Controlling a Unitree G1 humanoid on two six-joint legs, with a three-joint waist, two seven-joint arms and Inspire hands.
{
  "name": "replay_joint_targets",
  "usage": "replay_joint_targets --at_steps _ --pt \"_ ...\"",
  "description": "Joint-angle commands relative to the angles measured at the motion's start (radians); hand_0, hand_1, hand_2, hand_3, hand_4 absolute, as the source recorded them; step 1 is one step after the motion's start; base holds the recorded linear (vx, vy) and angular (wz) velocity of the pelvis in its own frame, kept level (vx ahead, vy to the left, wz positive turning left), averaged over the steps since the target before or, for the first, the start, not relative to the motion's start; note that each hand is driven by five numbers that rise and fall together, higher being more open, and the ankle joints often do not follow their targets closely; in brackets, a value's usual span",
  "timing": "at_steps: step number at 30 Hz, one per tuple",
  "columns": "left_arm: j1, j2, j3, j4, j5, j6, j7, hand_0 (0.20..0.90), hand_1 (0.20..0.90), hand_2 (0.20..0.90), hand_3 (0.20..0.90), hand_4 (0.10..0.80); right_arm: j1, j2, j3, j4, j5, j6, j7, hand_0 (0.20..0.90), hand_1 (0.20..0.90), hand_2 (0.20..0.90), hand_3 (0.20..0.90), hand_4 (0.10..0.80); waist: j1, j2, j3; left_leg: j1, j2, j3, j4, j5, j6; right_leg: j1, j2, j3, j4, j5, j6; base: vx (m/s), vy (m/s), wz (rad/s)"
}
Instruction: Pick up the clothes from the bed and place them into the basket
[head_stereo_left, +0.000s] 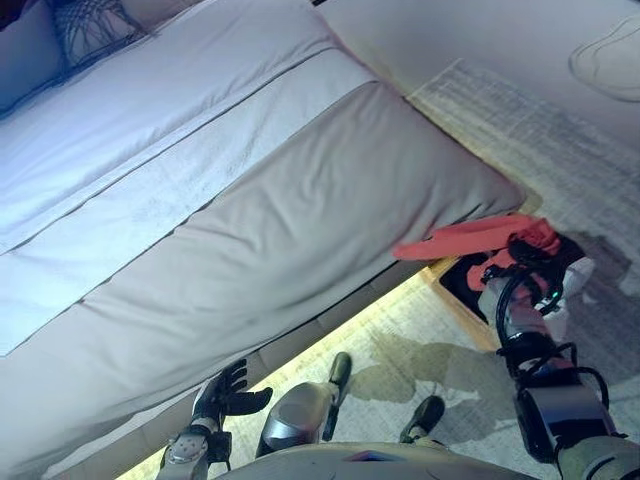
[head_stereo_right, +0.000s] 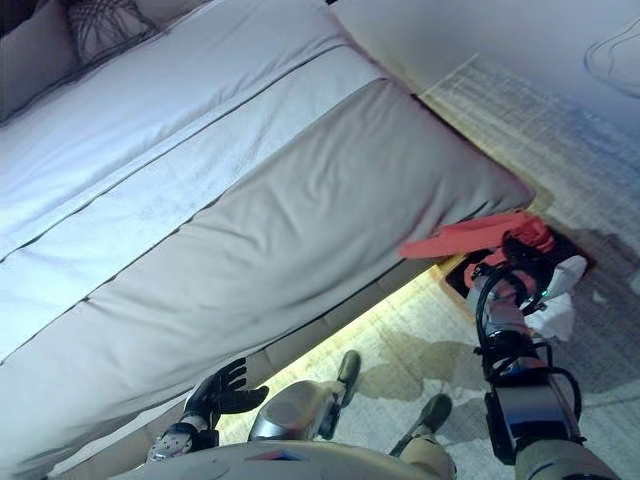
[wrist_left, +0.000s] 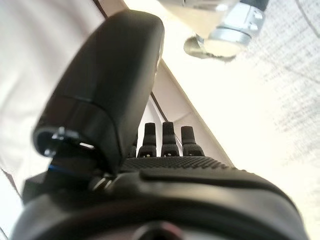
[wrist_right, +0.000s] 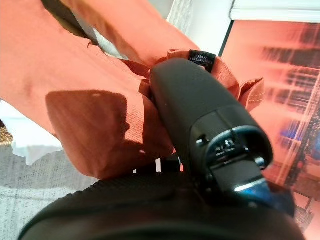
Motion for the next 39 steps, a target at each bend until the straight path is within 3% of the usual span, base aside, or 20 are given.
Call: replay_joint_targets --at_steps 1,9,24,30,39 --pt "-0.034 0.058 -0.060 -0.029 -0.064 -0.076 0.001 0.900 0.900 0.900 0.900 0.800 -0.149 -0.172 0.023 -0.036 -0.014 -0.035 -0.048 0.300 0.300 0.300 0.200 0.100 0.012 -0.003 0.011 -0.098 -0.042 -0.089 -0.023 0.053 -0.034 0.040 -0.031 -0.031 0.131 -0.093 0.016 -0.043 0.044 0.02" --pt "-0.001 0.041 -0.092 -0.054 -0.095 -0.102 -0.013 0.900 0.900 0.900 0.900 0.800 -0.240 -0.293 0.022 0.085 -0.016 -0.038 -0.007 0.300 0.300 0.300 0.200 0.100 0.004 0.097 0.038 -0.102 -0.063 -0.090 -0.043 0.069 -0.036 -0.004 -0.059 -0.037 0.171 -0.116 0.011 -0.042 0.087 0.05" --pt "0.026 0.049 -0.124 -0.155 -0.192 -0.121 -0.073 0.900 0.900 0.900 0.900 0.800 -0.480 -0.459 0.096 0.254 -0.038 0.016 0.093 0.300 0.300 0.300 0.200 0.100 -0.035 0.218 0.105 -0.142 -0.076 -0.034 -0.065 0.081 -0.028 -0.142 -0.102 0.019 0.218 -0.114 0.025 -0.047 0.051 -0.04" --pt "0.035 0.060 -0.126 -0.191 -0.220 -0.130 -0.074 0.900 0.900 0.900 0.900 0.800 -0.537 -0.482 0.121 0.285 -0.032 0.019 0.106 0.300 0.300 0.300 0.200 0.100 -0.049 0.250 0.141 -0.165 -0.075 -0.025 -0.064 0.093 -0.022 -0.209 -0.108 0.046 0.265 -0.119 0.023 -0.052 -0.014 -0.06" --pt "0.023 0.086 -0.120 -0.210 -0.242 -0.120 -0.093 0.900 0.900 0.900 0.900 0.800 -0.553 -0.491 0.121 0.288 -0.028 0.023 0.098 0.300 0.300 0.300 0.200 0.100 -0.049 0.265 0.159 -0.177 -0.070 -0.023 -0.064 0.097 -0.016 -0.266 -0.124 0.049 0.322 -0.131 0.030 -0.016 -0.019 0.00"
